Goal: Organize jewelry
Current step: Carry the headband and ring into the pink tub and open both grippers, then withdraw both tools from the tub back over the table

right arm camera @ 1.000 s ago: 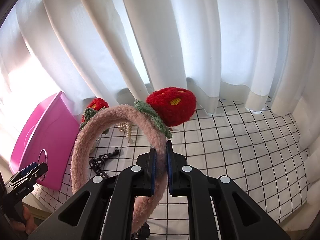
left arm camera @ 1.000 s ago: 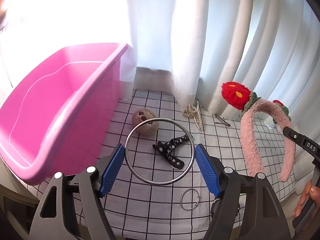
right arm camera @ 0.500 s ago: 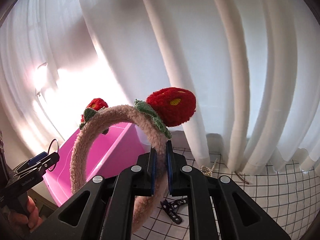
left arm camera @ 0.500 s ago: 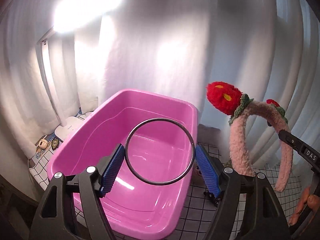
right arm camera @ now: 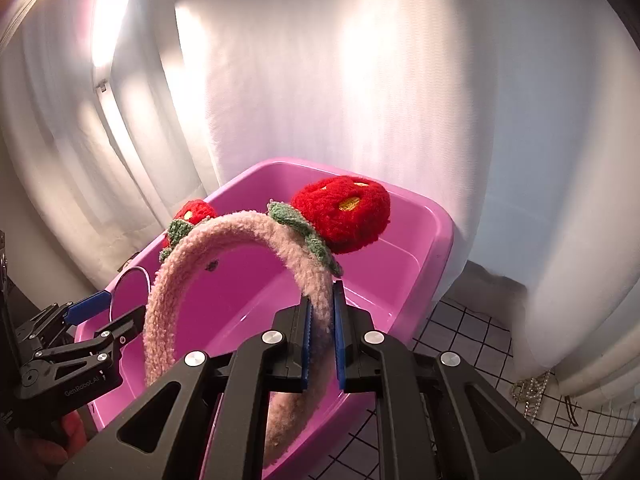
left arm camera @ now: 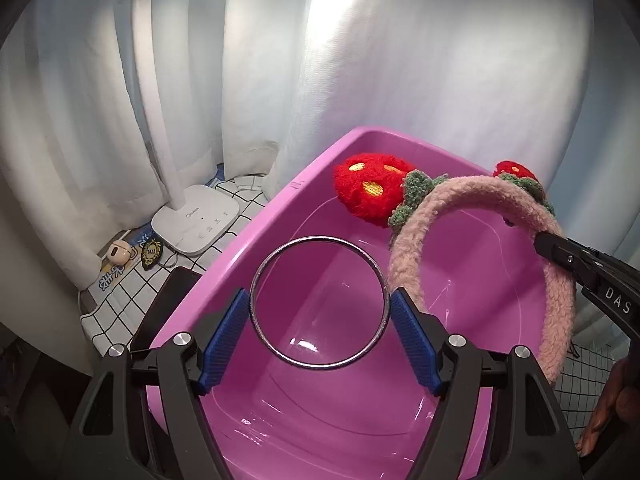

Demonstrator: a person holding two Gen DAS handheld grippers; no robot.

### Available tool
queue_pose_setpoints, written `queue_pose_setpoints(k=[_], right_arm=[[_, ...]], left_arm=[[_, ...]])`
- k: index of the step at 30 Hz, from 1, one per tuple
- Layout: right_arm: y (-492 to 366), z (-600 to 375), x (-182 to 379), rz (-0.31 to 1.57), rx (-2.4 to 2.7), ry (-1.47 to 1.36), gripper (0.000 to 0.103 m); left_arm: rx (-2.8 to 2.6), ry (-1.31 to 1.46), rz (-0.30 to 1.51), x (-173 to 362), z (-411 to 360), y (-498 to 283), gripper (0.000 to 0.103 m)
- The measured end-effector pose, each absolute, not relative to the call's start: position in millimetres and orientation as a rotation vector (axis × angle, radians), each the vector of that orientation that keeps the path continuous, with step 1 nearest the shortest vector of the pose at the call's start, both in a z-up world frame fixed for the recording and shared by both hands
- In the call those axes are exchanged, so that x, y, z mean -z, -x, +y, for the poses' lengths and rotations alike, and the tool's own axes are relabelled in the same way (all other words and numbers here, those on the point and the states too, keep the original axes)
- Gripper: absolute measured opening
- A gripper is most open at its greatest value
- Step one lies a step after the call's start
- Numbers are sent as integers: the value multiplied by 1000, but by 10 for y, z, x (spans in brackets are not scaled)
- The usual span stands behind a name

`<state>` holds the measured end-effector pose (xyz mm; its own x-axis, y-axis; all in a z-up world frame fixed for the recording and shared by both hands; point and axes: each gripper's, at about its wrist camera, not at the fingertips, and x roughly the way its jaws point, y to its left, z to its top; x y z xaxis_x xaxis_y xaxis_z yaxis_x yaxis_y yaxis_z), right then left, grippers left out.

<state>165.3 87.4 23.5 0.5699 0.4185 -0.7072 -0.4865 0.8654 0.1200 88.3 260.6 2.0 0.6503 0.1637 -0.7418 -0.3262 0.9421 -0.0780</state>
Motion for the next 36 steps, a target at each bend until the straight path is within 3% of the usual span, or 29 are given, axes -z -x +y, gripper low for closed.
queue_pose_setpoints(k=[12,15,17,19,22,36], right_arm=[[-1951,1200,44,901,-486,144,12],[-1932,1191,58,919,-477,143,29],[-1923,1182,40,915,-476,137,52],[-1895,1171,-16,891,-466,147,58],[-1875,1162,-94,877,-463,153,59],[-1772,1076,-176,862,-467,140,59]], left_arm=[[-287,217,897,162,2763,-1002,71],[-289,228,934,201,2777,-1019,73],[-284,241,945,208,2789,-1010,74],[-273,251,940,193,2780,-995,81],[-279,229,932,157,2730,-970,87],[-299,233,896,-10,2713,-811,87]])
